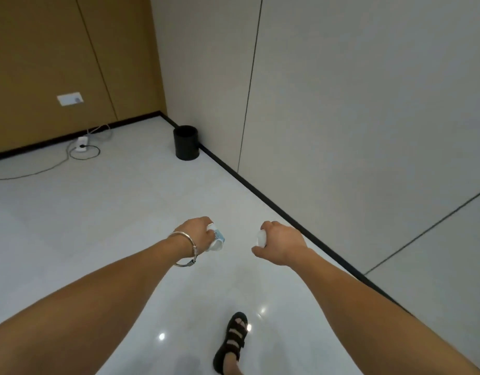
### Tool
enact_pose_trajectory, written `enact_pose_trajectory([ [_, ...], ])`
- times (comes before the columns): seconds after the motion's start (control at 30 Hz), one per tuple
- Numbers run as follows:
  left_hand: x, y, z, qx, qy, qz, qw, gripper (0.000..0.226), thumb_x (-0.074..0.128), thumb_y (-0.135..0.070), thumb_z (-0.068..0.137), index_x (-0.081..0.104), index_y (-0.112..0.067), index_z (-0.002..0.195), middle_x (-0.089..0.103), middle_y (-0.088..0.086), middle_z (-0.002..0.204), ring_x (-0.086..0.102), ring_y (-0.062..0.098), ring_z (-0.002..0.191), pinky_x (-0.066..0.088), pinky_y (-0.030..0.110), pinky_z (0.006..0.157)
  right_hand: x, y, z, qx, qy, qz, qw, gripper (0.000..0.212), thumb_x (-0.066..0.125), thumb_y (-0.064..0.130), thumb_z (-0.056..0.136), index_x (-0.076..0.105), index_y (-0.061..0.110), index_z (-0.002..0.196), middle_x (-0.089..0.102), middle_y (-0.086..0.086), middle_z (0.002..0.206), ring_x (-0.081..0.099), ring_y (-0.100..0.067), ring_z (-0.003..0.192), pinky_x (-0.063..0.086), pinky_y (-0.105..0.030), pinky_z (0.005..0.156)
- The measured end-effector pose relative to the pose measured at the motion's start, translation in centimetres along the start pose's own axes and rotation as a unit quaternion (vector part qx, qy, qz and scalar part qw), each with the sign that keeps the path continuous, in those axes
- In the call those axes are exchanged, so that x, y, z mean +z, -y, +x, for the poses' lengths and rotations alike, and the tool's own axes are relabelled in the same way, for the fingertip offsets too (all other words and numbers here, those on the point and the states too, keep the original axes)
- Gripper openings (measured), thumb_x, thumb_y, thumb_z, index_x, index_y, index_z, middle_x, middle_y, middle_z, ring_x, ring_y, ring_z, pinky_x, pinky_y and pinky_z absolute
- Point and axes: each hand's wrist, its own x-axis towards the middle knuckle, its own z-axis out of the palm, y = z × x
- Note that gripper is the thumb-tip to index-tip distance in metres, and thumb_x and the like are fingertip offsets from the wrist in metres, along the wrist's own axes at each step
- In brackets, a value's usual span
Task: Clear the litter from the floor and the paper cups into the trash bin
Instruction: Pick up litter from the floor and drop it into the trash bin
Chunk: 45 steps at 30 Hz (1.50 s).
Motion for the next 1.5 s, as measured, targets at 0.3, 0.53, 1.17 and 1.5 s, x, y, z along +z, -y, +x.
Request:
enact_pose_trajectory([
  [0.3, -11.5, 8.5, 14.0, -0.099, -0.073, -0.007, 0.992, 0.011, 0.046, -0.026, 0.089, 0.056, -0.023, 0.093, 0.059, -0.001, 0.088, 0.055, 0.02, 0.082, 0.039, 0.026, 0.068, -6.8, 5.9, 23.2, -0.093, -0.014, -0.014, 0.995, 0.065, 0.055, 0.059, 0.083, 0.043, 0.02, 0.133, 0.055, -0.002, 0.121, 0.06, -0.024, 0.102, 0.047, -0.033, 0.078],
  [0.53, -17.6, 16.3, 22.2, -0.165, -0.094, -0.036, 0.981, 0.016, 0.044, -0.026, 0.089, 0.056, -0.022, 0.098, 0.062, -0.001, 0.085, 0.054, 0.018, 0.079, 0.038, 0.026, 0.065, -10.6, 13.6, 37.5, -0.169, -0.004, -0.045, 0.985, 0.06, 0.056, 0.058, 0.081, 0.045, 0.021, 0.128, 0.055, -0.001, 0.118, 0.06, -0.024, 0.098, 0.042, -0.031, 0.071],
  [1.17, -36.0, 31.4, 57.1, -0.096, -0.053, -0.017, 0.994, 0.028, 0.047, -0.029, 0.093, 0.058, -0.015, 0.115, 0.064, 0.009, 0.111, 0.058, 0.025, 0.099, 0.044, 0.029, 0.08, -17.8, 24.6, 73.3, -0.08, 0.018, -0.014, 0.997, 0.061, 0.059, 0.059, 0.082, 0.045, 0.021, 0.126, 0.055, -0.003, 0.12, 0.059, -0.026, 0.103, 0.042, -0.031, 0.074],
  [1.5, -45.2, 36.8, 75.2, -0.122, -0.052, -0.014, 0.991, 0.027, 0.049, -0.03, 0.094, 0.058, -0.013, 0.113, 0.065, 0.01, 0.11, 0.059, 0.025, 0.099, 0.047, 0.03, 0.084, -23.5, 27.7, 95.5, -0.107, 0.029, 0.023, 0.994, 0.072, 0.062, 0.057, 0.083, 0.04, 0.02, 0.14, 0.052, -0.005, 0.132, 0.057, -0.027, 0.114, 0.048, -0.035, 0.09],
])
